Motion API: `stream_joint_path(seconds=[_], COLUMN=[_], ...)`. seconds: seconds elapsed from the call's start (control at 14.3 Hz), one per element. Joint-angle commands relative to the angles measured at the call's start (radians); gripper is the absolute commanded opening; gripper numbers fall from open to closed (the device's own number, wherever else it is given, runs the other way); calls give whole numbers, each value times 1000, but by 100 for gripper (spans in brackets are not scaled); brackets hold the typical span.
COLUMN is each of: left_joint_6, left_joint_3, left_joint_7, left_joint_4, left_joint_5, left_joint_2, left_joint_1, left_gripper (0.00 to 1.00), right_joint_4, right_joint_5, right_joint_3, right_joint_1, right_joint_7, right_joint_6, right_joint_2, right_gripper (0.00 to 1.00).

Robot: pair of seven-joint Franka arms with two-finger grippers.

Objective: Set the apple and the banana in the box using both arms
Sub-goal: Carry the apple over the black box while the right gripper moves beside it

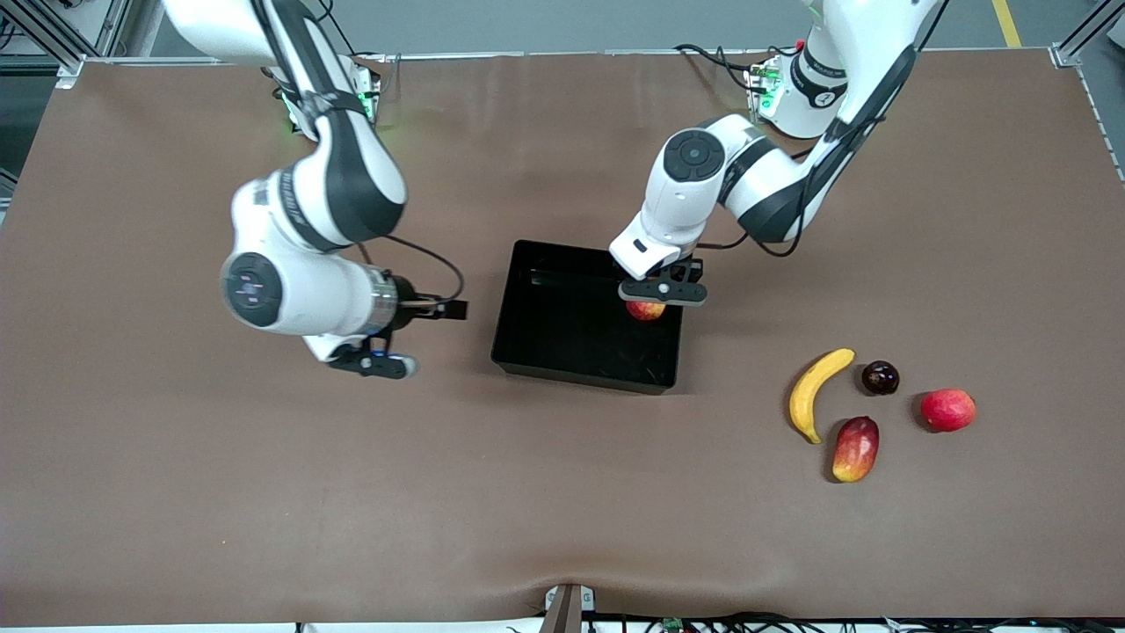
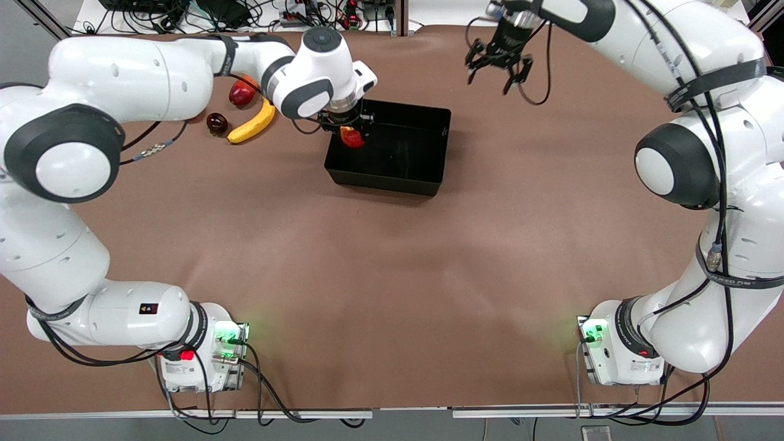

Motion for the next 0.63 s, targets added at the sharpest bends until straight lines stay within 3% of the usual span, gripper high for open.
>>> stream_joint_path(seconds=[0.0, 0.28, 0.56], left_joint_6=[54, 80, 80], left_joint_3=[-2, -1, 1], left_joint_7=[-9, -9, -67], left_joint_4=[12, 15, 31], left_joint_5=[69, 109, 112], left_joint_2=[64, 119, 168], left_joint_1=[-3, -16, -42], left_gripper=[0, 0, 0], right_joint_4=[121, 205, 267], right_joint_5=[-112, -129, -152], right_joint_3=[-42, -57, -143], right_joint_1=[-3, -104, -110], right_joint_7=[-10, -1, -1], right_joint_6=[-106, -245, -311], right_joint_2=[12, 10, 10], right_gripper=[100, 100, 100])
